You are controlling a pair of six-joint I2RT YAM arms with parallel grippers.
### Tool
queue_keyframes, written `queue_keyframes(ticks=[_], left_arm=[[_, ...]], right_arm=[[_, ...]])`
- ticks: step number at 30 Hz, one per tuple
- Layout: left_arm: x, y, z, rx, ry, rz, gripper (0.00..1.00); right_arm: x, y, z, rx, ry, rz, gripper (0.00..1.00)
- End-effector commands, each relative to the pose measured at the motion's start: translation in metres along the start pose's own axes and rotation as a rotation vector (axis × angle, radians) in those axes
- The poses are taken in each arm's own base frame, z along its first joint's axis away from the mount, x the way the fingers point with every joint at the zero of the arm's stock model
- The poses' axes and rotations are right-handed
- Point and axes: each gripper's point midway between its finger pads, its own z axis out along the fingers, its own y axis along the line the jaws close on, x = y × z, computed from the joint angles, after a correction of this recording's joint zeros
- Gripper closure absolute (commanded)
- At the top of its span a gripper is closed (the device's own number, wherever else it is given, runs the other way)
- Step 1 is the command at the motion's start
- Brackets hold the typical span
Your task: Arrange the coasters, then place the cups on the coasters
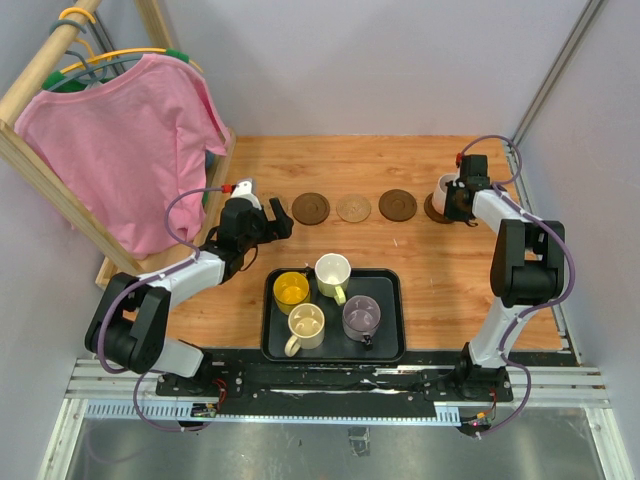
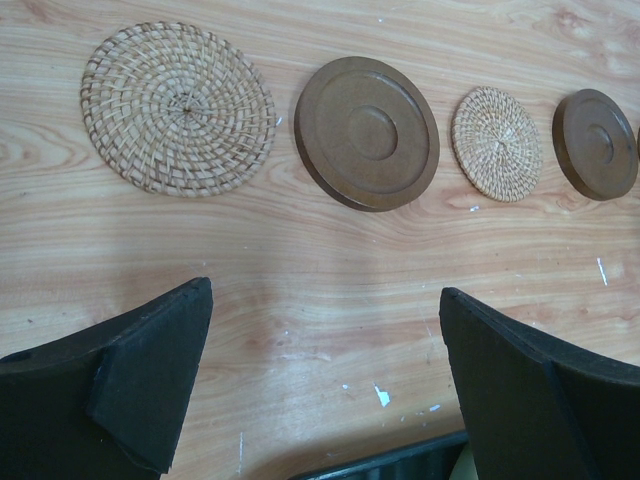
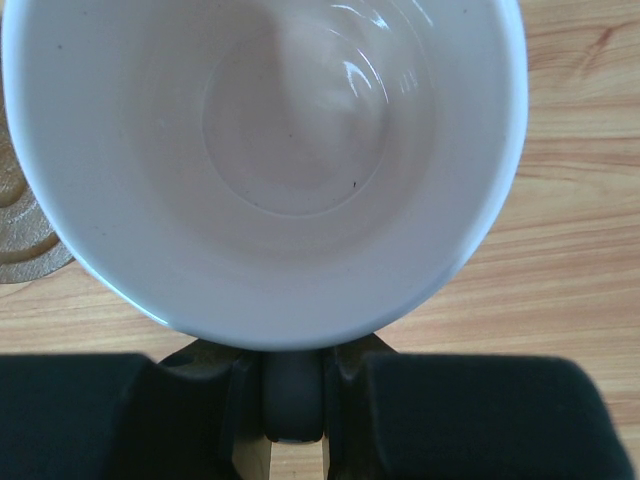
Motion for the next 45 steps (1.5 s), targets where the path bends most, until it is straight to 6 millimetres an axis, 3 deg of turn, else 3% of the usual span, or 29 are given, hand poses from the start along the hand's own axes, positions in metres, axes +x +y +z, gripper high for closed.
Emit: queue_keyframes(ticks=[1, 9, 18, 28, 34, 39, 42, 45], left_arm=[[-0.006, -0.003, 0.002, 0.016, -0.024, -0.003, 0.00], [-0.004, -0.002, 0.001, 0.014, -0.018, -0.003, 0.00], [-0.003, -0.001, -0.001, 0.011, -0.018, 0.002, 0.00], [-0.003, -0.001, -0.004, 0.015, -0.018, -0.004, 0.00], [-0.005, -0.002, -0.008, 0.017, -0.027, 0.000, 0.00], [-0.007, -0.001, -0.013, 0.017, -0.036, 0.006, 0.00], [-0.006, -0.001, -0.015, 0.022, -0.038, 0.005, 0.00], [-0.007, -0.003, -0.016, 0.034, -0.037, 0.006, 0.00]], right_arm=[[-0.017, -0.005, 0.002, -0.001, -0.069, 0.005, 0.99], [-0.009, -0.005, 0.003, -0.001, -0.051, 0.018, 0.99], [-0.003, -0.004, 0.001, -0.006, -0.030, 0.021, 0.52], [0.002, 0.001, -0.013, -0.025, -0.044, 0.027, 0.32], [0.000, 0.005, -0.048, -0.008, -0.107, 0.028, 0.23], [-0.002, 0.017, -0.101, -0.023, -0.189, 0.026, 0.21], [0.012, 0.032, -0.129, -0.060, -0.203, -0.008, 0.19], [0.037, 0.051, -0.152, -0.111, -0.181, -0.064, 0.18]])
